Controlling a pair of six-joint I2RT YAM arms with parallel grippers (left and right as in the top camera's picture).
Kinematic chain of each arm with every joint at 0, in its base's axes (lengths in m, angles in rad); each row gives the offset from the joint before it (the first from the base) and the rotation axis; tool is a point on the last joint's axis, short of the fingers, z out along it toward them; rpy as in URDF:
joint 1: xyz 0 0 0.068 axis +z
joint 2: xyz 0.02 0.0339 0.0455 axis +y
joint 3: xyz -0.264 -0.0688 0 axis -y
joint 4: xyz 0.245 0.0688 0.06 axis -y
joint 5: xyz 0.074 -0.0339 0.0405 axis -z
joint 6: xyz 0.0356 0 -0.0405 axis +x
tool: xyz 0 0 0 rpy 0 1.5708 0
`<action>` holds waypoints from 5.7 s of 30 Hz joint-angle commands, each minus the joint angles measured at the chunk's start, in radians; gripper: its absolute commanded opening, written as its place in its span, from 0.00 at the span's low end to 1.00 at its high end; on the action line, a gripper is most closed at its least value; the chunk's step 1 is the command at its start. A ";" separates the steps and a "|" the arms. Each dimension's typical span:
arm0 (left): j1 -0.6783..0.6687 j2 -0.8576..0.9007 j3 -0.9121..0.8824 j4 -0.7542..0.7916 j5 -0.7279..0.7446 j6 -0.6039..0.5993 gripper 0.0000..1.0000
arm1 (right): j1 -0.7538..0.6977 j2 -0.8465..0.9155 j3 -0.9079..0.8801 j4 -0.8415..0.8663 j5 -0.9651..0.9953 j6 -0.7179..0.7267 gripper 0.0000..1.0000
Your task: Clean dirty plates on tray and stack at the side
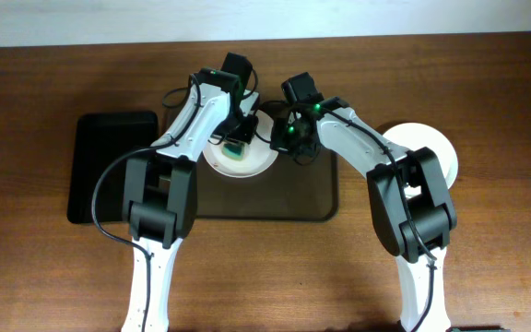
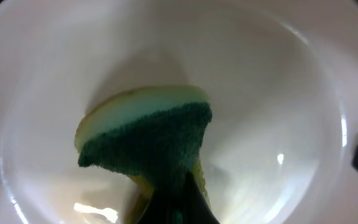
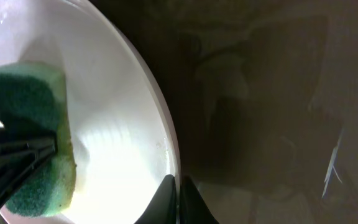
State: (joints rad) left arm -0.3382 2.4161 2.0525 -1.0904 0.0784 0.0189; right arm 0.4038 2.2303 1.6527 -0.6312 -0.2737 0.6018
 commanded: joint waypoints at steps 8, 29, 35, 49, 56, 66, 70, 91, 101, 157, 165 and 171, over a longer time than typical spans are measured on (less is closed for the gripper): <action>0.000 0.013 -0.006 -0.093 -0.271 -0.242 0.01 | 0.008 0.004 0.006 0.000 -0.007 -0.011 0.04; 0.000 0.013 -0.006 -0.186 -0.024 -0.134 0.00 | 0.008 0.004 0.006 -0.005 -0.008 -0.021 0.04; 0.000 0.024 -0.007 -0.013 0.221 -0.027 0.01 | 0.008 0.004 0.006 -0.006 -0.008 -0.021 0.04; 0.001 0.024 0.200 -0.228 -0.596 -0.322 0.01 | 0.008 0.004 0.006 -0.008 -0.007 -0.021 0.04; 0.021 0.024 0.551 -0.479 -0.349 -0.321 0.01 | 0.006 -0.040 0.027 -0.035 -0.043 -0.099 0.04; 0.202 0.024 0.533 -0.447 -0.106 -0.317 0.00 | 0.104 -0.468 0.061 -0.369 0.930 -0.120 0.04; 0.201 0.024 0.465 -0.432 -0.055 -0.302 0.00 | 0.293 -0.457 0.058 -0.376 1.350 -0.127 0.04; 0.171 0.024 0.386 -0.392 -0.017 -0.287 0.00 | 0.184 -0.406 -0.482 0.200 0.513 0.406 0.04; 0.171 0.024 0.386 -0.393 -0.018 -0.271 0.01 | -0.167 -0.371 -0.344 0.141 -0.116 -0.190 0.48; 0.048 0.024 0.133 -0.123 -0.104 -0.279 0.00 | 0.028 0.151 0.169 -0.212 0.177 0.217 0.04; 0.048 0.024 -0.141 0.142 -0.484 -0.249 0.01 | 0.028 0.151 0.169 -0.205 0.177 0.192 0.04; 0.014 0.024 -0.119 0.222 -0.679 -0.251 0.01 | 0.028 0.151 0.169 -0.202 0.174 0.188 0.04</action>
State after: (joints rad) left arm -0.3325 2.3863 1.9343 -0.8848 -0.4122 -0.2428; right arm 0.4473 2.3329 1.8374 -0.8082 -0.1879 0.8009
